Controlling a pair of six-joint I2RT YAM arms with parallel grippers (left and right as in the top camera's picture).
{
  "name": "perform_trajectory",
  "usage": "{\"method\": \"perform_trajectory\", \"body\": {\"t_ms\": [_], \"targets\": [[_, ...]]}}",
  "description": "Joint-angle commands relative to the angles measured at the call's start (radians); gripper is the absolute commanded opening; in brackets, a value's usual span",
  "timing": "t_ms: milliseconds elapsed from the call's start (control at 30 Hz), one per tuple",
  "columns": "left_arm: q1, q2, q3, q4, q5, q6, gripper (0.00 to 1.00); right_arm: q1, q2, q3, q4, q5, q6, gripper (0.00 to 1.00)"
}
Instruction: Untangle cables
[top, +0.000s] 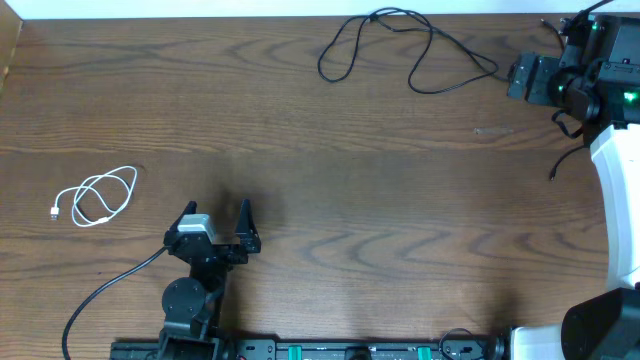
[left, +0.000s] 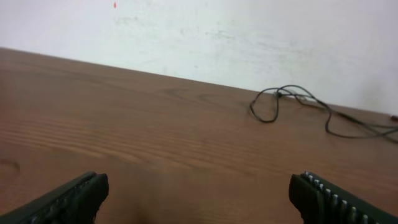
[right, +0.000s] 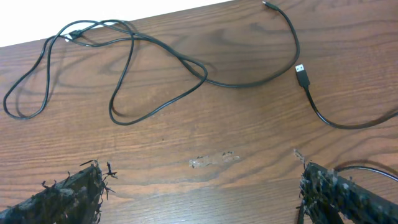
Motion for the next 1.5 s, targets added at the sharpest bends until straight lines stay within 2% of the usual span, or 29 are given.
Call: {"method": "perform_trajectory", "body": {"t_ms": [0, 133, 233, 1467], "targets": [[-0.003, -0.010, -0.011, -0.051, -0.005, 0.102, 0.98, -0.008, 0.000, 0.006, -0.001, -0.002, 0.012, 0.99], [-0.003, -0.010, -0.011, -0.052, 0.018, 0.183, 0.98, -0.008, 0.000, 0.006, -0.001, -0.002, 0.012, 0.99], [-0.003, -0.010, -0.011, -0.052, 0.016, 0.189, 0.98, -0.008, 0.000, 0.006, -0.001, -0.002, 0.012, 0.99], [-0.003, -0.007, -0.011, -0.052, 0.016, 0.181, 0.98, -0.008, 0.000, 0.006, -0.001, -0.002, 0.012, 0.99]]}}
